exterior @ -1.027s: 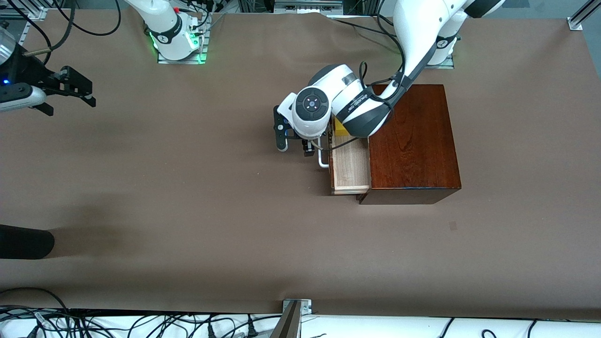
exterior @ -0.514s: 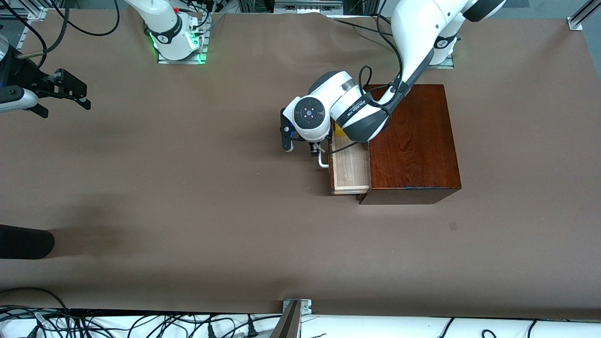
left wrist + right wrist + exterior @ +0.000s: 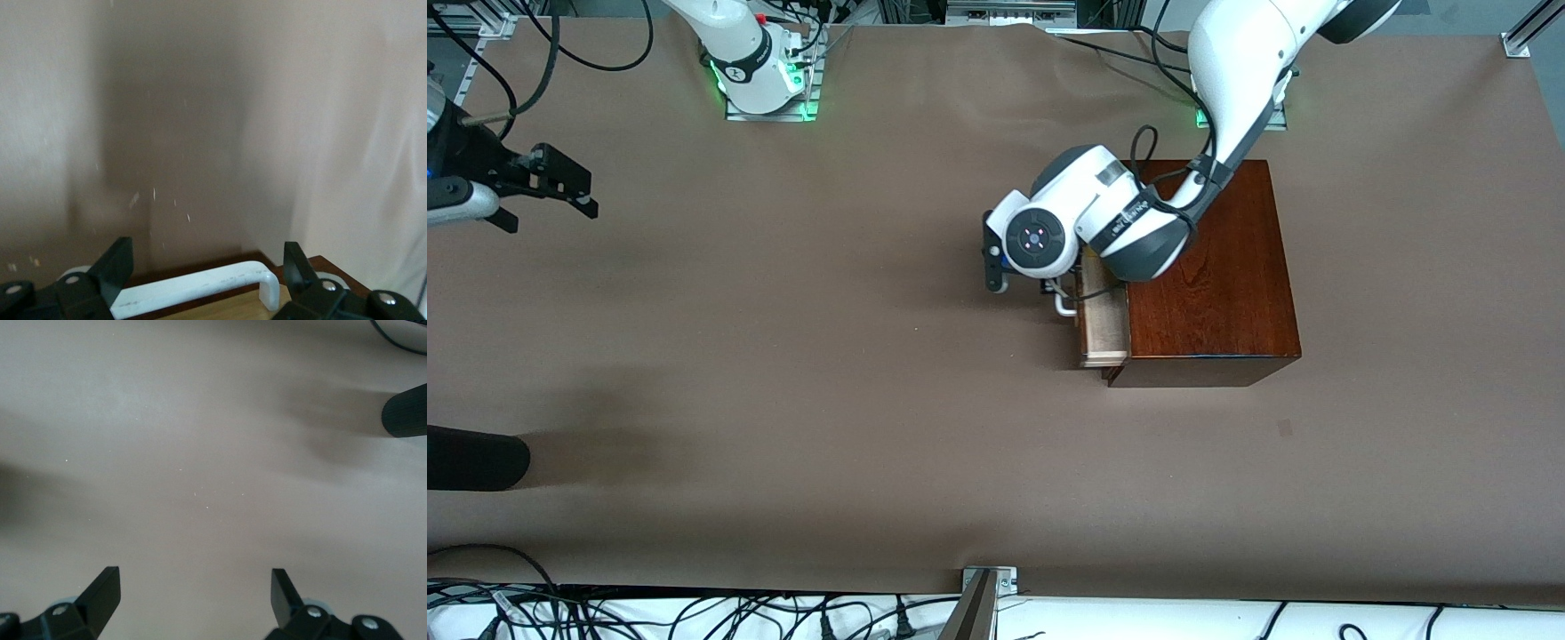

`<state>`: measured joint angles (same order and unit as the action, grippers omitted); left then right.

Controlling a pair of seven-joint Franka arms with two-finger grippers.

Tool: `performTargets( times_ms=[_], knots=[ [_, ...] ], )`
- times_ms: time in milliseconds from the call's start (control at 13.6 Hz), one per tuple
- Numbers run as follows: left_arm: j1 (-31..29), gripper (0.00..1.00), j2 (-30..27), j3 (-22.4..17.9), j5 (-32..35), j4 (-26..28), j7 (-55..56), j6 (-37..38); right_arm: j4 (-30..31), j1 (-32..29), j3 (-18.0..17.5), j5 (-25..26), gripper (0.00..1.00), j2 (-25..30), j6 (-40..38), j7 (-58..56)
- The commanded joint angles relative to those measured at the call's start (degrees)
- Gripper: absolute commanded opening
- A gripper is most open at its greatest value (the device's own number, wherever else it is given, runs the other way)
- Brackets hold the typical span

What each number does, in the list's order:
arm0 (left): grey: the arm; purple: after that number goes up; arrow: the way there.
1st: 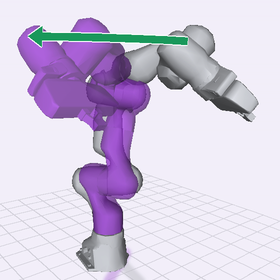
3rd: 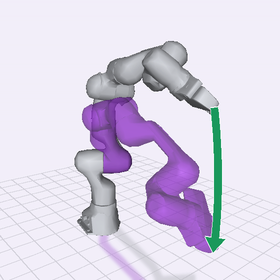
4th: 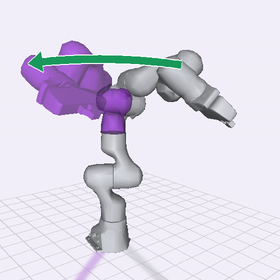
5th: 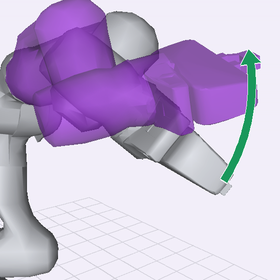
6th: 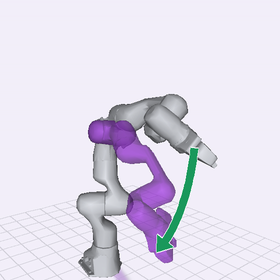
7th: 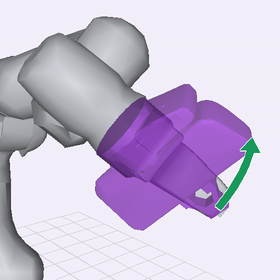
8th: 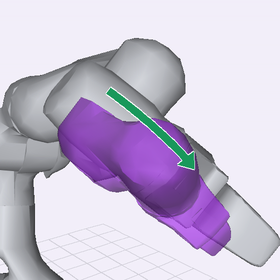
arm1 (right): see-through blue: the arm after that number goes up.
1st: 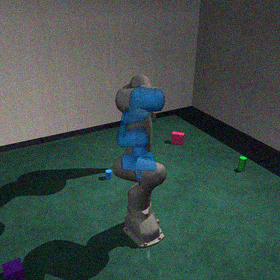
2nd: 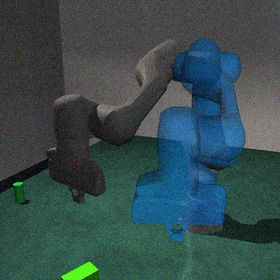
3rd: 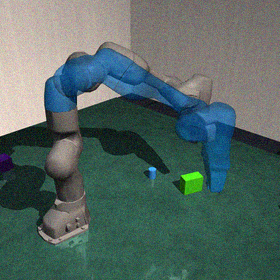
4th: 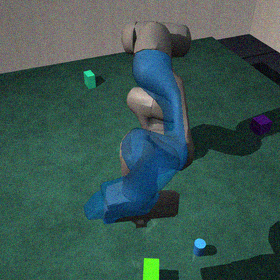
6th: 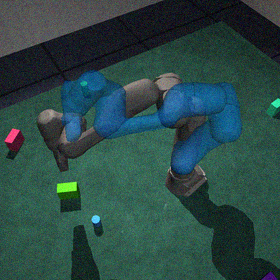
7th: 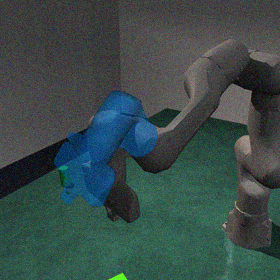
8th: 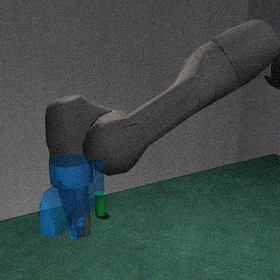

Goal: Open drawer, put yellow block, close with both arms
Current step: 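Push the drawer front with the left gripper into the box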

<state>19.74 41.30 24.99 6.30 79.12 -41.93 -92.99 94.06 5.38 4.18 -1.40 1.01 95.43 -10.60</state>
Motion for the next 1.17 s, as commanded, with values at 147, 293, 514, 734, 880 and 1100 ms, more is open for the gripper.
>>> performTargets(
  times_ms=[147, 293, 514, 734, 880, 1100],
  knots=[
    [-2.60, 1.00, -2.80, -0.73, 1.35, 1.39, -1.58, 4.39, -2.04, -0.46, -0.23, 0.34, 1.00, -1.10, -0.68, 0.66],
    [-2.78, 1.00, -3.06, -0.82, 1.35, 1.39, -1.58, 5.27, -2.04, -0.46, -0.32, 0.26, 1.00, -1.10, -0.68, 0.49],
    [-2.69, 1.00, -3.15, -0.73, 3.62, 1.39, -1.49, 5.62, -2.04, -0.45, -0.32, 0.08, 1.00, -1.10, -0.68, 0.14],
    [-2.78, 1.00, -3.76, -0.64, 3.72, 1.30, -1.58, 6.06, -2.13, -0.28, -0.49, -0.44, 1.00, -1.10, -0.33, -0.04],
    [-2.69, 1.00, -5.60, -0.64, 3.63, 1.30, -1.23, 6.15, -2.30, 0.07, -0.76, -0.45, 1.00, -1.10, 0.20, 0.05],
    [-4.17, 1.00, -11.83, -0.47, 2.93, 0.87, -1.75, 6.41, -2.39, 0.34, -1.02, -0.45, 1.00, -1.10, 0.11, 0.40]
  ],
)
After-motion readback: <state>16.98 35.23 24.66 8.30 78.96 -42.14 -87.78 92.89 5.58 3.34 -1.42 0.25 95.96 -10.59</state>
